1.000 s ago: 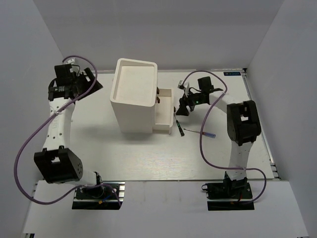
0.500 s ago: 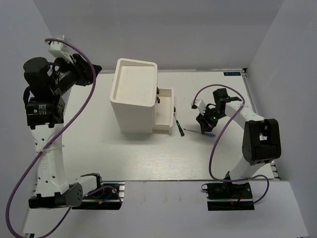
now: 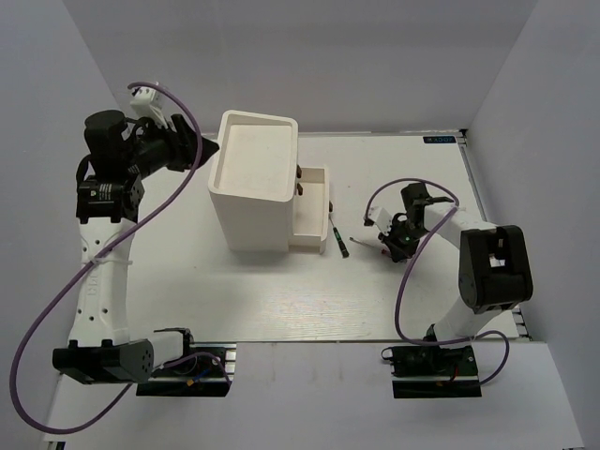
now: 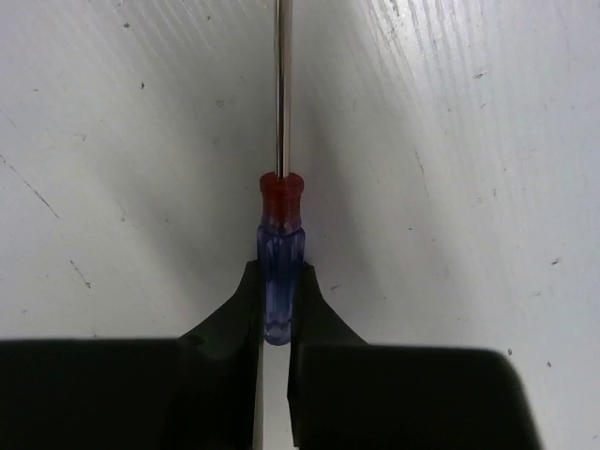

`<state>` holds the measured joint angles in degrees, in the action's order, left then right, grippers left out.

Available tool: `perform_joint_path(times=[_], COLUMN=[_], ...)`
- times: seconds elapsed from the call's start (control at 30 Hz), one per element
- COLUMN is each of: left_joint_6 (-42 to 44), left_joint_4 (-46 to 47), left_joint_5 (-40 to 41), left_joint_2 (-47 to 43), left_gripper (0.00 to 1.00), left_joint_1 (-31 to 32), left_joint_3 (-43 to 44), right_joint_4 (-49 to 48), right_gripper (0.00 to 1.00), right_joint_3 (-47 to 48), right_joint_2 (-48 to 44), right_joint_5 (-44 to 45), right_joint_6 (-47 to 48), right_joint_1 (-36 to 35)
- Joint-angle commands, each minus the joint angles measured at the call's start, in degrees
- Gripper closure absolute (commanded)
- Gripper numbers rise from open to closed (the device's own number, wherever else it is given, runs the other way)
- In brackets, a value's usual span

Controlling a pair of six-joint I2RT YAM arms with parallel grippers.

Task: Sort the tools into containers

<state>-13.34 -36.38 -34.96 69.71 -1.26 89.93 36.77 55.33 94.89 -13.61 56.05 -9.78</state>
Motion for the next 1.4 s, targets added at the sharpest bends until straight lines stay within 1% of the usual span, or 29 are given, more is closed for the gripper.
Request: perform_joint_path(times=[0.0,0.07,0.1,0.13,0.17,0.2,0.23,0.27,0.3,0.33,0.37,0.4,0.43,0.47,0.53,0.57,0.6,0.63,0.67,0.73,0.77,0.93,1.0,1.03,1.07,1.1,1.13,1.33,1.37], left_joint_6=[0.78,1.30,1.30,1.30,1.82,1.83,1.83,1.83,1.83,1.83,1.83,1.83,1.83,1.31,1.30,0.78,0.78,0.78,0.78,0.78,0.78,0.78,0.78,0.78,0.78,0.78,0.78,0.78,0.78], left_joint_4=[0.26,-0.36,-0.36,-0.36,-0.36,-0.36,-0.36,-0.36,-0.36,-0.36,-0.36,-0.36,-0.36,-0.36,0.17,0.17,0.17,0.17,0.17,0.17,0.17,-0.36,-0.36,-0.36,-0.36,-0.36,-0.36,-0.36,-0.88], left_joint_5=[-0.46,0.85,0.86,0.86,1.38,1.39,1.39,1.91,1.91,2.61,2.62,2.62,3.14,3.14,3.14,3.75,3.76,4.46,4.46,5.60,5.60,6.92,7.45,7.45,7.45,7.97,7.98,8.51,9.03], left_joint_2=[-0.11,-0.10,-0.10,0.42,0.42,1.03,1.04,1.04,1.04,1.04,1.65,1.65,1.65,2.18,2.18,2.18,2.18,2.18,2.18,2.18,2.18,2.18,2.79,2.80,2.80,2.80,3.32,4.38,4.38], left_gripper=[0.42,0.43,0.45,0.45,0.45,0.45,0.45,0.45,0.45,0.45,0.45,0.45,0.45,0.45,0.45,0.45,0.45,0.45,0.45,0.45,0.45,0.45,0.45,0.45,0.45,0.45,0.45,0.45,0.45], left_joint_1=[1.52,2.83,2.84,3.36,3.98,3.98,4.50,5.03,5.04,5.04,5.73,5.74,6.35,6.88,7.40,7.93,7.94,8.46,8.46,9.17,9.17,11.01,11.53,11.54,11.54,12.06,12.07,13.21,13.82], left_joint_3=[2.00,2.61,2.62,2.62,2.62,2.62,2.62,2.62,2.62,2.62,2.62,2.62,3.23,3.23,3.23,3.23,3.23,3.23,3.23,3.23,3.23,3.23,3.23,3.23,3.23,3.23,3.23,4.38,4.99], right_joint_4=[2.32,3.91,7.05,8.13,10.14,11.64,13.31,14.11,14.90,15.60,15.70,15.52,14.04,13.33,8.08,6.66,3.25,-0.87,-3.87,-6.18,-9.93,-11.81,-11.55,-11.46,-11.46,-11.81,-11.90,-12.95,-13.30], right_gripper=[1.00,1.00,1.00,1.00,1.00,1.00,1.00,1.00,1.00,1.00,1.00,1.00,1.00,1.00,1.00,1.00,1.00,1.00,1.00,1.00,1.00,0.99,0.81,0.74,0.63,0.60,0.58,0.58,0.56], right_joint_3=[0.90,3.63,7.56,12.12,14.78,22.29,24.80,27.17,33.64,35.44,37.11,40.61,41.34,41.96,41.70,40.13,39.25,38.28,36.71,36.08,35.55,37.04,37.04,36.52,36.17,35.82,35.38,36.42,36.69], right_joint_2=[-1.90,-2.17,-2.86,-2.52,-2.34,-0.86,0.02,1.60,3.53,5.46,6.44,8.53,10.73,11.80,14.61,14.88,15.23,15.06,15.32,15.59,15.93,17.86,18.05,18.13,18.05,17.96,17.87,19.63,19.28], right_joint_5=[-0.36,-3.08,-4.22,-7.54,-8.71,-12.29,-13.54,-14.68,-17.31,-18.64,-24.48,-26.02,-27.51,-32.31,-34.11,-35.25,-35.35,-35.35,-35.09,-33.43,-33.50,-32.19,-32.10,-32.18,-32.01,-32.18,-32.10,-31.92,-32.18], right_joint_6=[0.64,-2.33,-5.57,-9.26,-11.56,-15.84,-20.67,-23.16,-25.62,-33.99,-36.86,-43.07,-48.70,-51.28,-60.66,-63.32,-64.91,-69.11,-70.19,-72.04,-74.48,-77.58,-78.11,-78.20,-78.46,-77.94,-78.02,-77.50,-77.41], right_joint_1=[-0.06,0.03,0.20,0.20,0.20,0.11,0.03,-0.06,-0.32,-0.50,-0.68,-0.85,-1.72,-2.25,-4.35,-5.24,-6.47,-7.52,-8.06,-9.46,-9.82,-11.14,-11.22,-11.22,-11.31,-11.31,-11.31,-11.75,-11.67])
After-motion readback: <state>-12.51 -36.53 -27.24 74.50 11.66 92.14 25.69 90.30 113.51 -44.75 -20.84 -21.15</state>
